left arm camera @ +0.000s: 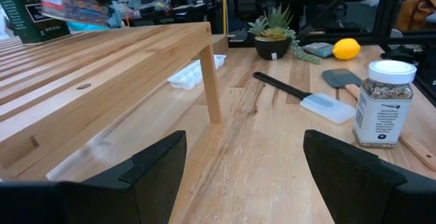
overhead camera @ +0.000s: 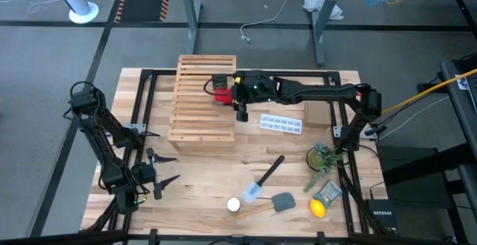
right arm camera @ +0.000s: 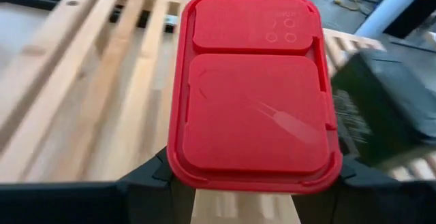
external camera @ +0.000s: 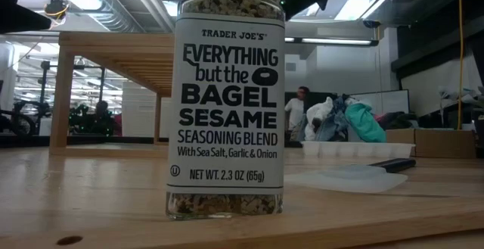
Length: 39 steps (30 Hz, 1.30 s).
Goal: Shelf spices
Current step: Put the red seasoning can on the shelf
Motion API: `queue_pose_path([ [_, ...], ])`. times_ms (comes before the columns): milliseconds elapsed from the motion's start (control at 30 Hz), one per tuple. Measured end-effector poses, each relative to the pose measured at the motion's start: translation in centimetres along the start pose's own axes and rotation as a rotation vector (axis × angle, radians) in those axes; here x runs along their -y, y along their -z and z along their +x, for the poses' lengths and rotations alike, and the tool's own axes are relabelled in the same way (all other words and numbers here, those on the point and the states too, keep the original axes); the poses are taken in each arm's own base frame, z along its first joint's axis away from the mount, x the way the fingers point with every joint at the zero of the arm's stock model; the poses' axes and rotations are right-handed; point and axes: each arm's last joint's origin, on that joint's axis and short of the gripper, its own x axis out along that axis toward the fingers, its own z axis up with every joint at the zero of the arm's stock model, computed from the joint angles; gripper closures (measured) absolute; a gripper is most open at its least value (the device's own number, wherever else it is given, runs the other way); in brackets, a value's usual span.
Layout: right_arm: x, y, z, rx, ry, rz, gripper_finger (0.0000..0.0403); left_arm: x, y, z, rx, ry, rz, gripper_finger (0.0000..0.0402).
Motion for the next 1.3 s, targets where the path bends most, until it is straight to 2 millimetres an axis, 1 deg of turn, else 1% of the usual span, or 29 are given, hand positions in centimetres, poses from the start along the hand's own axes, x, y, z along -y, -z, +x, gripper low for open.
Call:
queue_pose_path([
  [100, 0.59, 0.19, -0.07, -0.002, 0.01, 0.022, 0.022, 0.0, 0.0, 0.0, 0.0, 0.0, 0.0, 0.0112],
  [267, 0.67, 0.23, -0.08, 0.004, -0.009, 0.038, 0.022, 0.0, 0.0, 0.0, 0.0, 0.0, 0.0, 0.0112],
  [467, 0.58, 0.2, -0.08, 0.01, -0.028, 0.05, 0.0186, 0.0, 0.0, 0.0, 0.0, 0.0, 0.0, 0.0112],
  [767, 0.58, 0.2, -0.08, 0.009, -0.027, 0.052, 0.0199, 0.0, 0.0, 0.01, 0.0, 0.0, 0.0, 0.0112],
  [1033, 0.72, -0.17, -0.09, 0.048, -0.013, 0.046, 0.0172, 0.0, 0.0, 0.0, 0.0, 0.0, 0.0, 0.0112],
  [1300, 0.78, -0.33, -0.09, 0.065, -0.006, 0.043, 0.0171, 0.0, 0.0, 0.01, 0.0, 0.0, 0.0, 0.0112],
])
